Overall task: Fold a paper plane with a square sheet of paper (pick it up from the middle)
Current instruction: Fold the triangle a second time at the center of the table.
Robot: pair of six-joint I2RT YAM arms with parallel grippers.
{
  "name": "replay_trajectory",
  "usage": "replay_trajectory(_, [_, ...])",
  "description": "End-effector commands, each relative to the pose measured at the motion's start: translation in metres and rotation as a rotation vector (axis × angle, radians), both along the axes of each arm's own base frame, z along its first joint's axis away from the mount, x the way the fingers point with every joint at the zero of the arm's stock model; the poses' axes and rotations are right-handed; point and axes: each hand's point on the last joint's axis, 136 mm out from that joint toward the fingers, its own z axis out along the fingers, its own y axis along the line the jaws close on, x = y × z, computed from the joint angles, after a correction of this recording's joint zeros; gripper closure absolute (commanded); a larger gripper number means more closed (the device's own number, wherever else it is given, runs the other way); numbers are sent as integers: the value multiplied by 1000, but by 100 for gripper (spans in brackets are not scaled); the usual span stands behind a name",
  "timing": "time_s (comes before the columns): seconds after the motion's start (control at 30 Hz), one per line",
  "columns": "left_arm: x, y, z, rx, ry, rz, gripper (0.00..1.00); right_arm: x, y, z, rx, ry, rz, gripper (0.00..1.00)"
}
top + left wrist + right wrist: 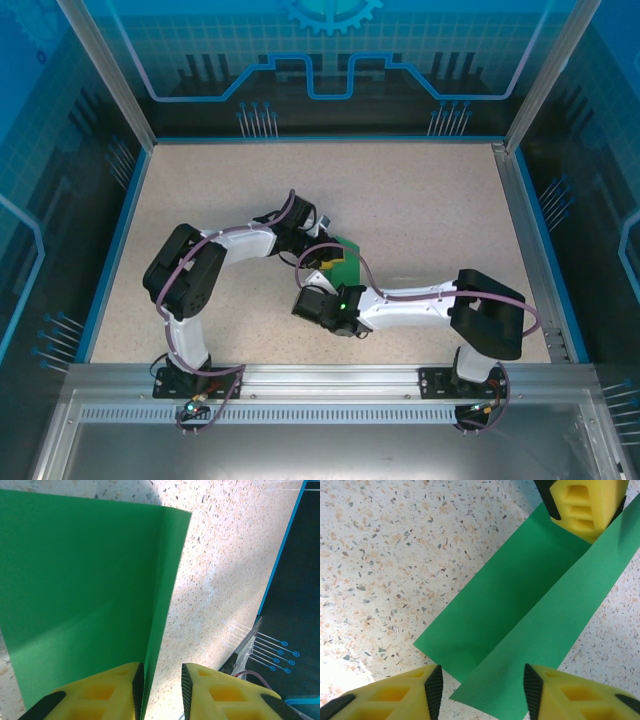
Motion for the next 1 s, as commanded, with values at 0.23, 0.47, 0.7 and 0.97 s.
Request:
replay_trajectory(0.23, [-3,-2,4,-2,14,-15,70,2,3,14,29,-24,-21,75])
replay_trajectory(0.47, [-3,1,4,21,4,-11,69,3,5,12,75,24,-10,96])
replay_trajectory(0.7, [-2,12,9,80,-34,12,63,3,5,15,194,84,1,98])
replay_trajectory(0.97, [-5,38,9,200,-83,79,49,-1,2,4,453,311,36,98])
